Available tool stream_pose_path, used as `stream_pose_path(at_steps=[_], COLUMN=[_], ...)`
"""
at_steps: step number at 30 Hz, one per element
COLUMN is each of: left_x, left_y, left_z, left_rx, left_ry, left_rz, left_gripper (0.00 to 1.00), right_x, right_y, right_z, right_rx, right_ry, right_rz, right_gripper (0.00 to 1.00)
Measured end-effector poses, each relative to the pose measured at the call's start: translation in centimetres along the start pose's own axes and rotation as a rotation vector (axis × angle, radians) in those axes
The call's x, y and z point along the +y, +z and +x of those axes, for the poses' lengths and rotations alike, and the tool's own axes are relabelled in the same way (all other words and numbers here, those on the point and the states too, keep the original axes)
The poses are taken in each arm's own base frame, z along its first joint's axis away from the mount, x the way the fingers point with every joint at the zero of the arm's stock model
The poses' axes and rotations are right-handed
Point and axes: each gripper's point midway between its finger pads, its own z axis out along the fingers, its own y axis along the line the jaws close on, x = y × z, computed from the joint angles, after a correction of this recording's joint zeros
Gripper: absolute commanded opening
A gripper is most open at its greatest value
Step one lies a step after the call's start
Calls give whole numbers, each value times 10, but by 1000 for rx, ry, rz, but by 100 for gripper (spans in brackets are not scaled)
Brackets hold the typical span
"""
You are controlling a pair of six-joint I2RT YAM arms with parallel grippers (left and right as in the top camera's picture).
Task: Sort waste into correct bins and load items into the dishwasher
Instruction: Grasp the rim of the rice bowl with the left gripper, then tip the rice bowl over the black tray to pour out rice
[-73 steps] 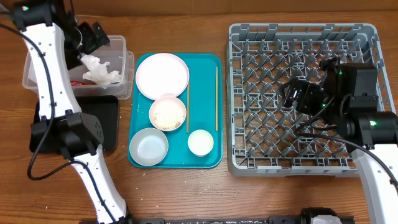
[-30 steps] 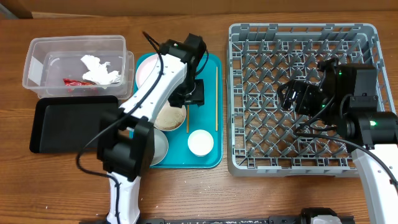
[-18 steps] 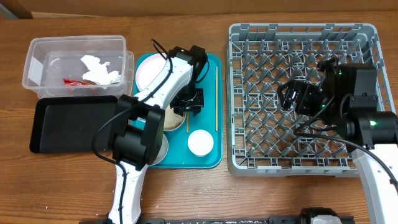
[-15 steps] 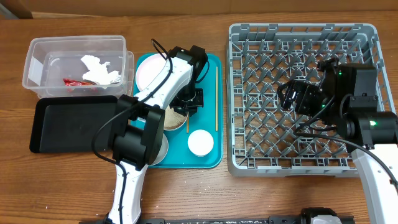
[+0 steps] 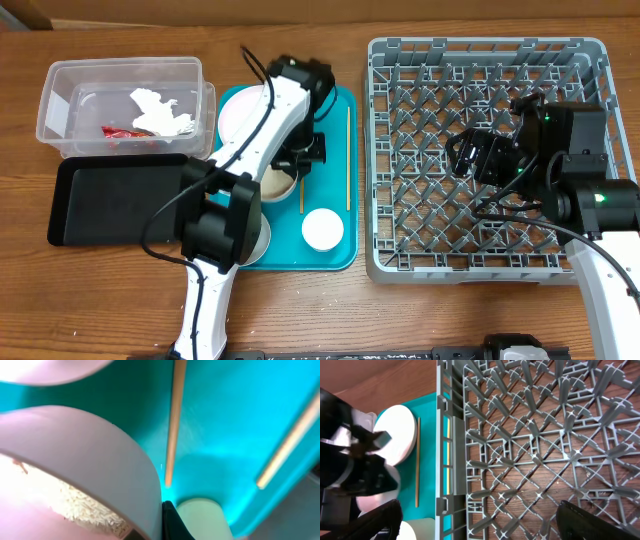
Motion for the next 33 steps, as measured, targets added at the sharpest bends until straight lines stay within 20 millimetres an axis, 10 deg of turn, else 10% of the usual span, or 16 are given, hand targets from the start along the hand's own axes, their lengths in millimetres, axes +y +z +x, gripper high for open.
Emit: stream_pose_path(at_steps=[11,20,24,33], left_x=[9,143,198,247], left_y=[-73,-172,-158,-94], left_z=[0,23,41,24], left_rx=[-105,-377,-337,-303], left_ry=[36,-219,-333,-415], left_rz=[104,230,277,593], left_gripper=[4,4,4,4], right_x=[0,0,1,2], right_y=[0,0,0,0], right_z=[0,-1,-2,-2], right_rx=[1,-5,-9,-8], right_ry=[-1,-2,-3,-4], right_rz=[1,-2,-3,-10], right_gripper=[100,100,100,100])
